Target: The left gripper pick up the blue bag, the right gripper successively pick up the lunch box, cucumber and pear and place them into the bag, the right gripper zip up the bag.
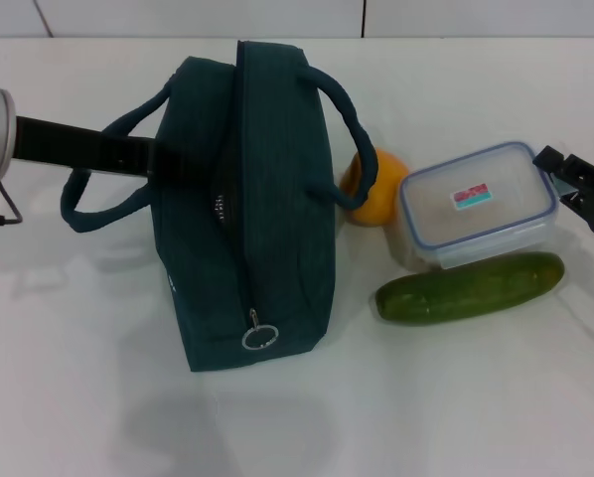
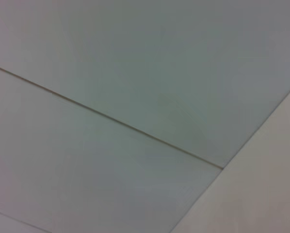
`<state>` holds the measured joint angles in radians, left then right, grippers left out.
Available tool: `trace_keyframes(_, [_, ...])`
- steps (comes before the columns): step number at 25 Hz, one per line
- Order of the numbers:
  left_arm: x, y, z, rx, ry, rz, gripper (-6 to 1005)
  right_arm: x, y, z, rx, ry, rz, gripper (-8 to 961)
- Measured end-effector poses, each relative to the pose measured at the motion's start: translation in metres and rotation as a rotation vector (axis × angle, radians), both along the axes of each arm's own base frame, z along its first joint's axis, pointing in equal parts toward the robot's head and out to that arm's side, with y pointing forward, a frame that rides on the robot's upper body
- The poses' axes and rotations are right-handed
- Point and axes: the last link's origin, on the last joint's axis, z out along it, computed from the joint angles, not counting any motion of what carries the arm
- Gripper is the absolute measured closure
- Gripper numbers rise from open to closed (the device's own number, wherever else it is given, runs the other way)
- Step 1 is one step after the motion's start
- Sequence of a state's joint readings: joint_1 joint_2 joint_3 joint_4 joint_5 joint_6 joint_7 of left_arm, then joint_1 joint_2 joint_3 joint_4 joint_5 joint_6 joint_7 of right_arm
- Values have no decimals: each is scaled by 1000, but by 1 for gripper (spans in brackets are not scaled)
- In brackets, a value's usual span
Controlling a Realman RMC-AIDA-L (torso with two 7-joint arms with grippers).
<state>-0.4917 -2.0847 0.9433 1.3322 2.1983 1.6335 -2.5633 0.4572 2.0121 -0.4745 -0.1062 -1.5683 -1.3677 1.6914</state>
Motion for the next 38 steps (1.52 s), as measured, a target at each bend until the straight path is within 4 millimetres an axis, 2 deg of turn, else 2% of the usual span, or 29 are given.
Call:
trace_keyframes(8, [-1,-2,-3,-13,8,-2,959,-5,0,-5,-21,17,6,575])
trace_keyframes(11, [-1,-2,-3,-15,7,-2,959,-5,0,-6,-16,28,0,751])
trace_keyframes(27, [-2,-3,-3,-17,6,0,959,-8,-5,5,45,129,1,780])
trace_keyframes(38, [3,-4,-3,-23,-24,-13,959,8,-20,27,145,208,-46,840])
